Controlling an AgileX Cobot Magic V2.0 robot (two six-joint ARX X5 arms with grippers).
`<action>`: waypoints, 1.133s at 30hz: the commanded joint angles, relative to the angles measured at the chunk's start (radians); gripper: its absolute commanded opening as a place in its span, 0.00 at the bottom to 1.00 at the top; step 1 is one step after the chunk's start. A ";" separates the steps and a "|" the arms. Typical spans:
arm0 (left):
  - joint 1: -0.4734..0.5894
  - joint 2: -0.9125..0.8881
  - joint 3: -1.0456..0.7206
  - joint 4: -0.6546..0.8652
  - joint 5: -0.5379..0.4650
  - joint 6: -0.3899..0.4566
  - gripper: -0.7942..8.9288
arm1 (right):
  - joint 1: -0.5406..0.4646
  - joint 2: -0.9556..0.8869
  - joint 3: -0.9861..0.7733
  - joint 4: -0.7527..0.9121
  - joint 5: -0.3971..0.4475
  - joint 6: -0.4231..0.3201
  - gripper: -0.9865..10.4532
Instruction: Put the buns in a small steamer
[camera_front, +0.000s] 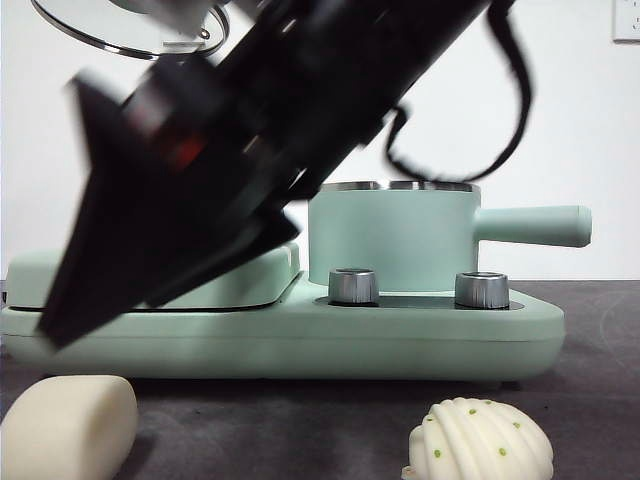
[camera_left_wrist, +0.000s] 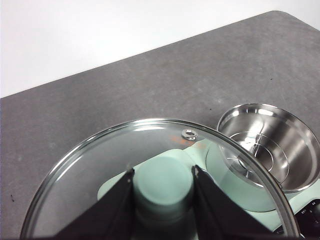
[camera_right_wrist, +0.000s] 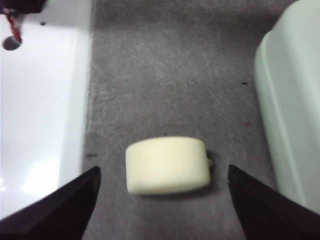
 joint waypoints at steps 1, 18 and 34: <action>-0.002 -0.002 0.028 0.026 0.009 0.014 0.09 | 0.023 0.058 0.018 0.036 0.003 0.039 0.47; 0.031 -0.002 0.028 0.026 0.009 0.015 0.09 | 0.029 0.030 0.018 -0.019 0.032 0.200 0.33; 0.031 -0.002 0.028 0.026 0.009 0.015 0.09 | -0.224 -0.470 0.139 -0.510 0.246 0.419 0.31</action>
